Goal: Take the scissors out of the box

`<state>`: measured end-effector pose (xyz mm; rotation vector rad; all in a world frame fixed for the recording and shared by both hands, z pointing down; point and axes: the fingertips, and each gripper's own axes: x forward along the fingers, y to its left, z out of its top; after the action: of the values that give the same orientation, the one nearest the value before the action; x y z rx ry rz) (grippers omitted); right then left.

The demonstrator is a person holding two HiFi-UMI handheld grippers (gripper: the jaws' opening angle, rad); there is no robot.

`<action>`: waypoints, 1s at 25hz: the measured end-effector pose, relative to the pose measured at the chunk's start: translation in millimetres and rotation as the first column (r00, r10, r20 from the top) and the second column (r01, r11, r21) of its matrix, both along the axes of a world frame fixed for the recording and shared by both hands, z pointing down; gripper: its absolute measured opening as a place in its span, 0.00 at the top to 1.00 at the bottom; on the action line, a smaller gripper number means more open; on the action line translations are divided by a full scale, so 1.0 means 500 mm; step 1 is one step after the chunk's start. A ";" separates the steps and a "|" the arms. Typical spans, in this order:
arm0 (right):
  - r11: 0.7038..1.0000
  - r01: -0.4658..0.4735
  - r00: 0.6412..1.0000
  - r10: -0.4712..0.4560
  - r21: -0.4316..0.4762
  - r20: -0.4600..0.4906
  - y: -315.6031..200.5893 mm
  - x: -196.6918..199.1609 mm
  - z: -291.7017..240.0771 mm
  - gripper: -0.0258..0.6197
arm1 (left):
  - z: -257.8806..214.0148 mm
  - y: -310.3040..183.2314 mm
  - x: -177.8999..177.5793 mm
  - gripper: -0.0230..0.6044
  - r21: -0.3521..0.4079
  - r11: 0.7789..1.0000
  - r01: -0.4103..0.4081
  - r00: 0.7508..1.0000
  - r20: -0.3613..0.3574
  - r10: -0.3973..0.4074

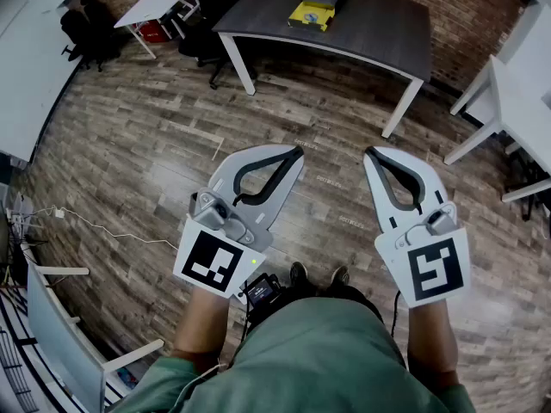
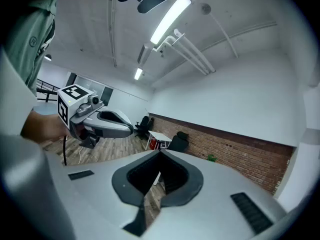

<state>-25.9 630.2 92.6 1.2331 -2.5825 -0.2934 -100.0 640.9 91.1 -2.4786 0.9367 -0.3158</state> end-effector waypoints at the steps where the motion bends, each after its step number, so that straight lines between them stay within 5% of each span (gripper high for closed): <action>1: 1.000 0.001 1.000 -0.001 0.001 -0.001 -0.001 -0.001 0.001 0.95 | 0.000 0.000 -0.001 0.96 0.004 1.000 -0.001 1.000 -0.001 0.001; 25: 1.000 0.022 0.999 -0.022 -0.021 -0.023 -0.012 -0.051 0.031 0.95 | 0.028 -0.028 -0.037 0.96 0.000 1.000 0.013 1.000 0.010 -0.013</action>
<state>-51.5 624.4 108.3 1.1880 -2.5739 -0.2828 -118.4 626.9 105.3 -2.4699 0.9492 -0.3323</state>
